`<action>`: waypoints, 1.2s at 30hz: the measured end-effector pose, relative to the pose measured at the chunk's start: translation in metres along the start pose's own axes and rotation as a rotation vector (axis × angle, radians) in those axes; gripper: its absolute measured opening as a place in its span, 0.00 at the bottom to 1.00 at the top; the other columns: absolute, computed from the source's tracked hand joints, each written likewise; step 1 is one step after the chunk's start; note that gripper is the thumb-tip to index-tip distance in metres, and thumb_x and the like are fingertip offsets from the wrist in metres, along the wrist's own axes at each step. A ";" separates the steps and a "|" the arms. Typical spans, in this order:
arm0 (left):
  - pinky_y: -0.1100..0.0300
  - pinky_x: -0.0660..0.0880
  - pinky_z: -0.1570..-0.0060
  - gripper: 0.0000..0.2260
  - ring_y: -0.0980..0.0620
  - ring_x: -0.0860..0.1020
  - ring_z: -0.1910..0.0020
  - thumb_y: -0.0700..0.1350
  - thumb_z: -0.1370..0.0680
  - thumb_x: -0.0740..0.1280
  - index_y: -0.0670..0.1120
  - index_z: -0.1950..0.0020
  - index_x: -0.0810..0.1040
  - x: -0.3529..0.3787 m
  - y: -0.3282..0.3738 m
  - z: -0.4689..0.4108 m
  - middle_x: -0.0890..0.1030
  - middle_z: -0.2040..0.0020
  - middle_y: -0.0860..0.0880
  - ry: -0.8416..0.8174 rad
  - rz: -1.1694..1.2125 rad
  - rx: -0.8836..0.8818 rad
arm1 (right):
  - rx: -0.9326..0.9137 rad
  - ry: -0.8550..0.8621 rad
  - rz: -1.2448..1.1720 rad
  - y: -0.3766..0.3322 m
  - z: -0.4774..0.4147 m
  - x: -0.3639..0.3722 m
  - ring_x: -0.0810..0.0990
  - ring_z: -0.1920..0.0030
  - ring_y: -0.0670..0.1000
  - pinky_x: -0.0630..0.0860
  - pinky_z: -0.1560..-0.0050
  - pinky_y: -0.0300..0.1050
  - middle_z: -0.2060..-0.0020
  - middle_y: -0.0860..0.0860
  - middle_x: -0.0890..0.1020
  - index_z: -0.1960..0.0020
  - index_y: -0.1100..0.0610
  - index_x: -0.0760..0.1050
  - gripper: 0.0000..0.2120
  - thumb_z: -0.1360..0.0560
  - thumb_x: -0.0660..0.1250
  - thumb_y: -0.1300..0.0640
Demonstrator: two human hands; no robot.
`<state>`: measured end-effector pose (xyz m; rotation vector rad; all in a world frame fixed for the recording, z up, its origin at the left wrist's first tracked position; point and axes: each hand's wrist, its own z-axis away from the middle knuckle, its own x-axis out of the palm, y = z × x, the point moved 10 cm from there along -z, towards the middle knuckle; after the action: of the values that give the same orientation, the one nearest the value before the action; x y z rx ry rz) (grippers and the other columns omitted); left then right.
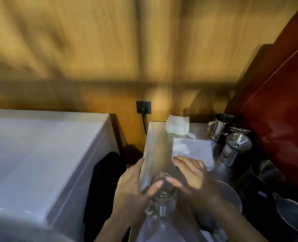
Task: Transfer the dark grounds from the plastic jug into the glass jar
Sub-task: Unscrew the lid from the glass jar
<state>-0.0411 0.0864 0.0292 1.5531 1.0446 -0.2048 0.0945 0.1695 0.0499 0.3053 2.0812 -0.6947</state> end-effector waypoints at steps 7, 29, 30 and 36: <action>0.49 0.58 0.31 0.45 0.55 0.67 0.36 0.77 0.41 0.60 0.52 0.32 0.63 0.032 -0.021 0.013 0.70 0.39 0.58 -0.167 -0.222 -0.051 | 0.026 -0.278 -0.045 0.002 0.011 0.040 0.63 0.38 0.50 0.59 0.40 0.42 0.35 0.44 0.68 0.30 0.46 0.59 0.32 0.29 0.64 0.37; 0.52 0.72 0.39 0.24 0.60 0.73 0.43 0.49 0.37 0.78 0.53 0.44 0.75 0.076 -0.024 -0.016 0.78 0.46 0.57 -0.548 0.167 -0.021 | 0.085 -0.179 0.274 -0.014 0.020 0.025 0.77 0.59 0.55 0.73 0.54 0.51 0.57 0.54 0.78 0.48 0.57 0.76 0.27 0.32 0.62 0.35; 0.51 0.71 0.38 0.24 0.59 0.73 0.42 0.50 0.37 0.78 0.53 0.44 0.74 0.077 -0.024 -0.017 0.78 0.46 0.57 -0.552 0.162 -0.014 | 0.086 -0.183 0.286 -0.014 0.020 0.026 0.76 0.57 0.55 0.72 0.53 0.51 0.56 0.54 0.78 0.47 0.57 0.75 0.28 0.31 0.60 0.34; 0.64 0.70 0.42 0.25 0.61 0.72 0.42 0.45 0.36 0.79 0.52 0.42 0.74 0.079 -0.026 -0.017 0.77 0.44 0.54 -0.559 0.193 -0.016 | 0.081 -0.206 0.311 -0.012 0.020 0.028 0.76 0.53 0.55 0.69 0.49 0.51 0.52 0.53 0.78 0.44 0.56 0.74 0.29 0.30 0.59 0.34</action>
<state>-0.0203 0.1375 -0.0352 1.4520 0.4546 -0.4636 0.0869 0.1469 0.0218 0.5655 1.7639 -0.5955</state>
